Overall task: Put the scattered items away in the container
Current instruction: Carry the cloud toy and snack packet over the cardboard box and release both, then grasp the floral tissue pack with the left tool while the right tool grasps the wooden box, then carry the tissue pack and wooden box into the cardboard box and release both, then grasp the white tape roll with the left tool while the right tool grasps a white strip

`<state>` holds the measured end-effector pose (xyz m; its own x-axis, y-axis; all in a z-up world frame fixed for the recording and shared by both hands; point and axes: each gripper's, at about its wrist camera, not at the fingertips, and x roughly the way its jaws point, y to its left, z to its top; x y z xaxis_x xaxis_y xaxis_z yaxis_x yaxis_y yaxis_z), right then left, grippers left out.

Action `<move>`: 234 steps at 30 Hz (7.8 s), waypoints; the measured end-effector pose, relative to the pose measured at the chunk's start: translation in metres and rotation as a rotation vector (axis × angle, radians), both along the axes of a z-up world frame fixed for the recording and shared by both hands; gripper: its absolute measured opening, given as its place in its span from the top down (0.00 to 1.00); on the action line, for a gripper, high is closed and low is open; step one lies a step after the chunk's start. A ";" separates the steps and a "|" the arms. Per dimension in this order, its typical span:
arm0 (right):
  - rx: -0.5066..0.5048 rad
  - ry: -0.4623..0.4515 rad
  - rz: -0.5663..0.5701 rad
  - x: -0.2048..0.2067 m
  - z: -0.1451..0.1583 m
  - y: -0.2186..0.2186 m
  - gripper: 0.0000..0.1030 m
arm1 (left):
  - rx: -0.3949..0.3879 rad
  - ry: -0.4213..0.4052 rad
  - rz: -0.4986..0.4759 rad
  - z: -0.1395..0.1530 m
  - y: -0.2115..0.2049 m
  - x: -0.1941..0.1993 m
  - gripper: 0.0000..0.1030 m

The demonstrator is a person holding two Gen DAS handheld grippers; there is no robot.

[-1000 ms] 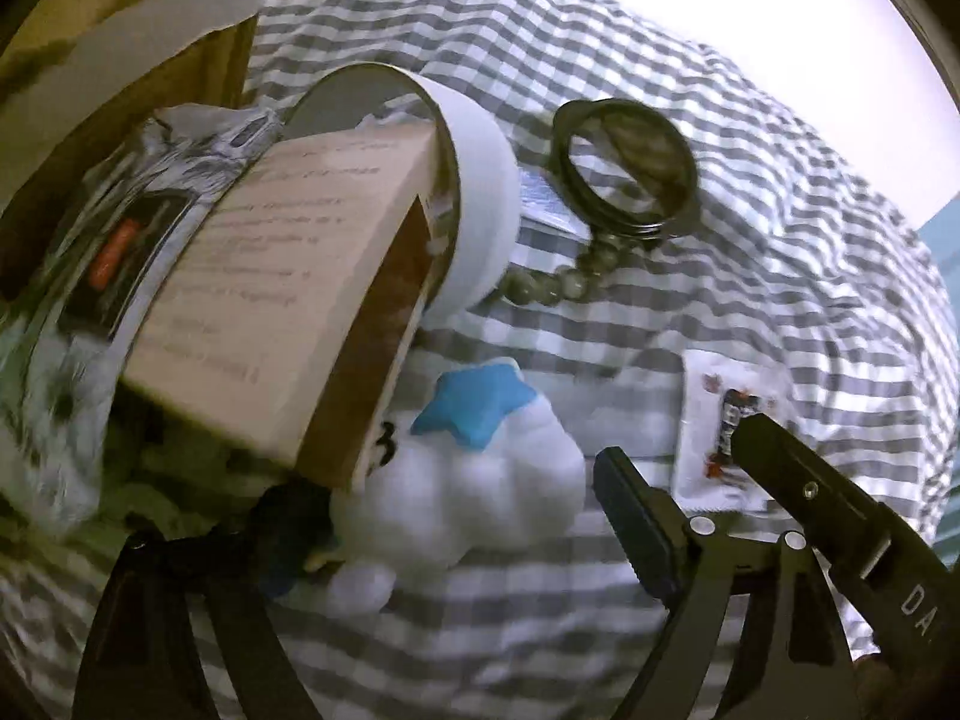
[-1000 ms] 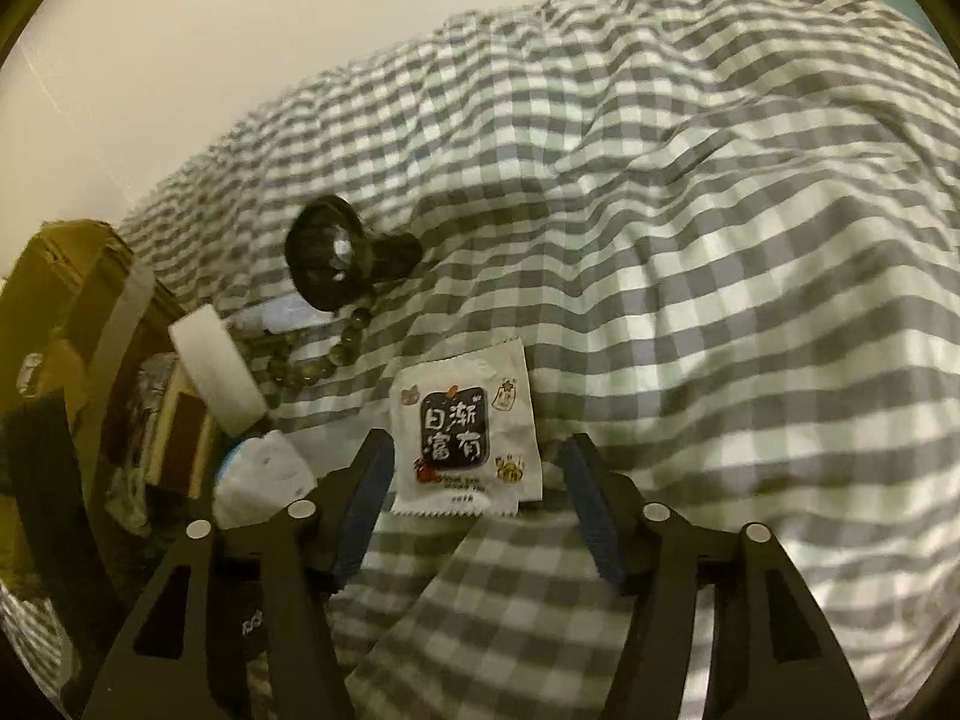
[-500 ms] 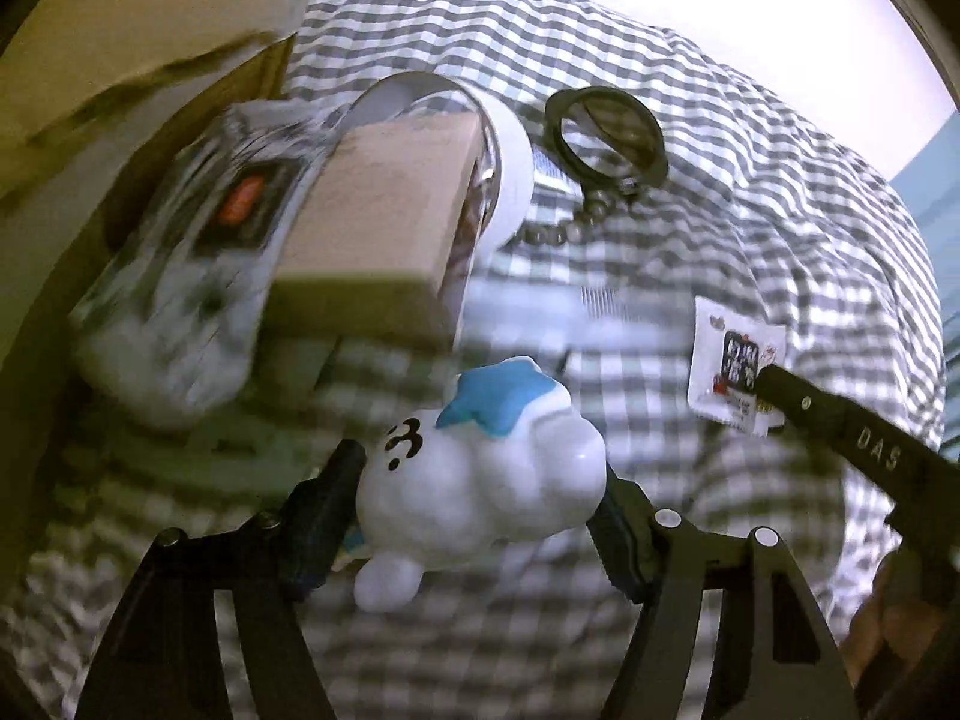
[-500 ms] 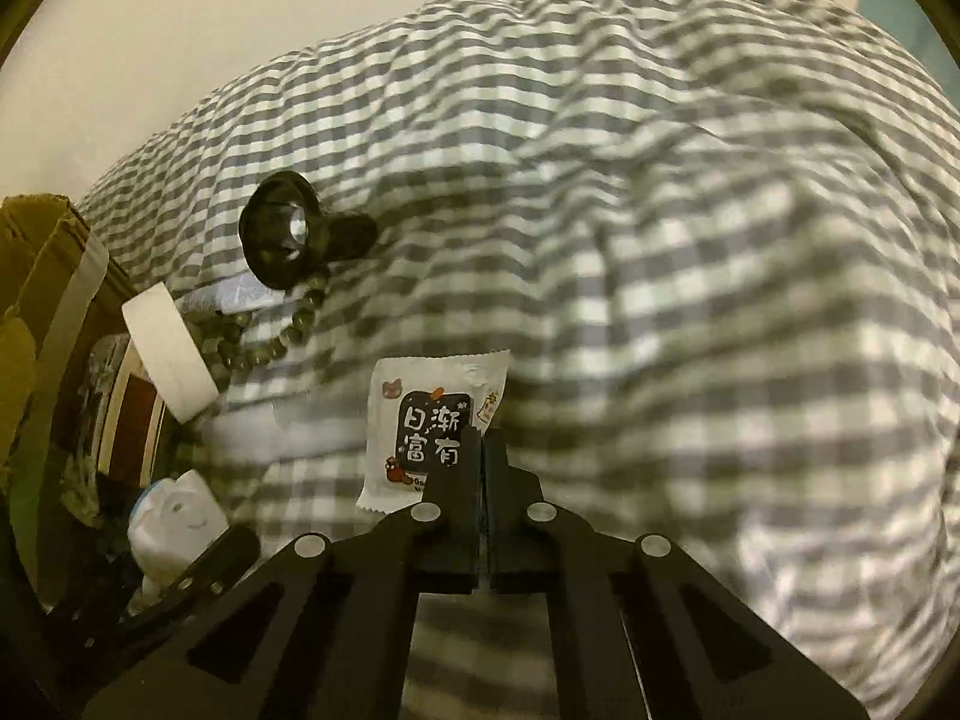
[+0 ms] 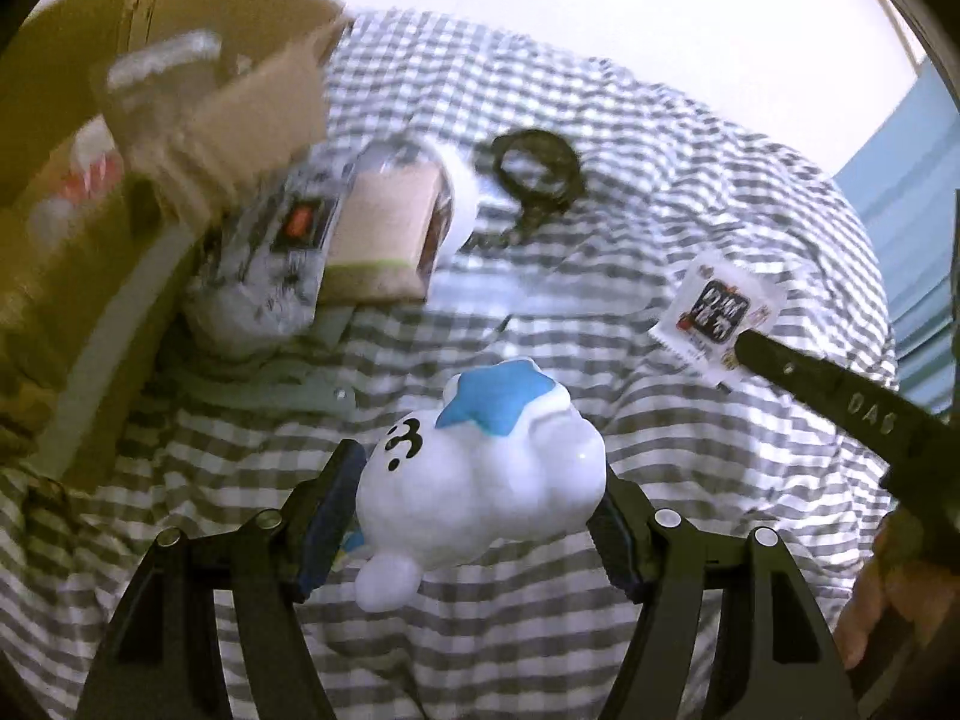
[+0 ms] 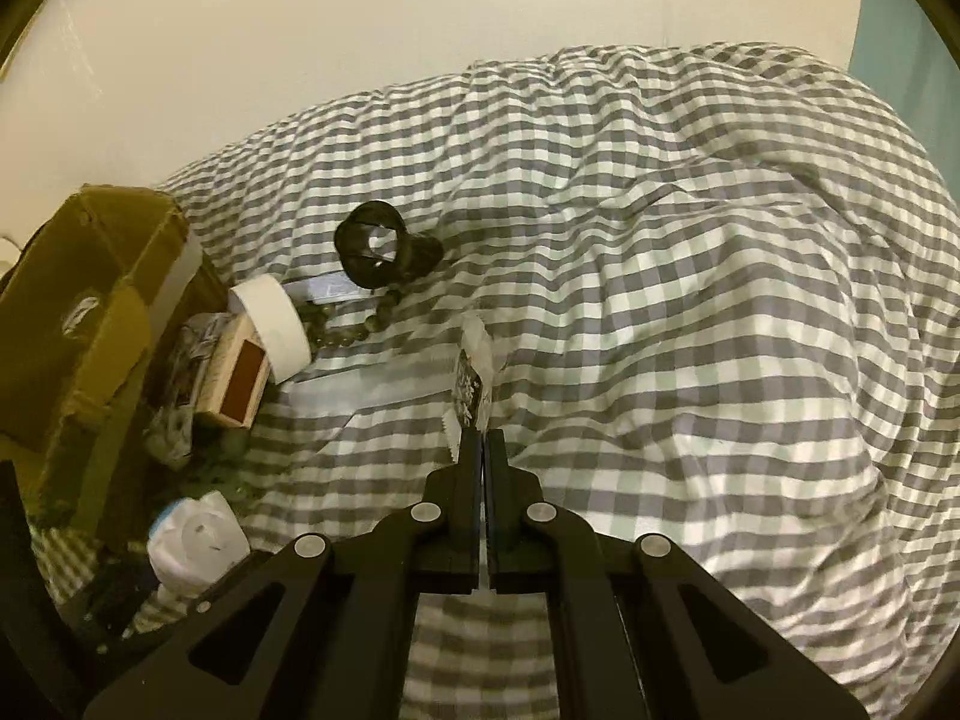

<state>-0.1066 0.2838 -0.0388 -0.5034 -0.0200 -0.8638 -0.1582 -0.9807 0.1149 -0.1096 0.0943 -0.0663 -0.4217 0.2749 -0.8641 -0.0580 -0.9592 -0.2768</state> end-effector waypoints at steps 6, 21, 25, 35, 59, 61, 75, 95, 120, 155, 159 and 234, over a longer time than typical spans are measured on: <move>-0.005 0.022 0.026 0.004 0.022 -0.007 0.99 | -0.008 0.064 -0.011 0.044 -0.010 -0.010 0.30; -0.064 0.159 0.276 -0.057 0.111 -0.130 0.99 | -0.169 0.170 0.077 0.121 -0.155 -0.073 0.30; -0.092 0.155 0.363 -0.088 0.107 -0.190 0.99 | -0.181 0.146 0.108 0.103 -0.187 -0.079 0.30; -0.141 0.113 0.385 -0.126 0.078 -0.229 0.73 | -0.173 0.152 0.071 0.086 -0.190 -0.090 0.06; -0.038 0.073 0.117 -0.003 0.075 -0.021 0.66 | -0.133 0.114 -0.035 0.089 -0.011 0.003 0.04; -0.029 0.053 0.112 -0.002 0.059 -0.010 0.66 | -0.145 0.102 -0.042 0.077 0.000 0.002 0.04; -0.055 -0.024 0.108 -0.038 -0.030 0.008 0.66 | -0.260 0.059 -0.012 -0.013 0.032 -0.052 0.04; 0.006 0.015 0.190 -0.041 -0.020 -0.042 0.66 | -0.376 0.184 -0.117 0.002 -0.038 -0.065 0.04; -0.354 -0.087 0.248 -0.086 -0.064 -0.107 0.45 | -0.204 0.126 0.007 -0.043 -0.071 -0.049 0.53; -0.055 -0.090 0.294 -0.054 -0.015 -0.084 0.63 | -0.337 0.095 0.010 -0.046 -0.047 -0.048 0.57; -0.019 -0.075 0.291 -0.056 -0.021 -0.089 0.65 | -0.367 0.110 -0.029 -0.050 -0.042 -0.046 0.84; -0.002 0.080 0.165 0.010 0.035 -0.036 0.53 | -0.163 0.171 -0.085 0.034 -0.022 0.040 0.19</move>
<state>-0.0965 0.2482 -0.0037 -0.5602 -0.1097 -0.8210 0.0147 -0.9924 0.1225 -0.0699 0.0725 -0.0324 -0.5474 0.1782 -0.8177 -0.1727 -0.9801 -0.0980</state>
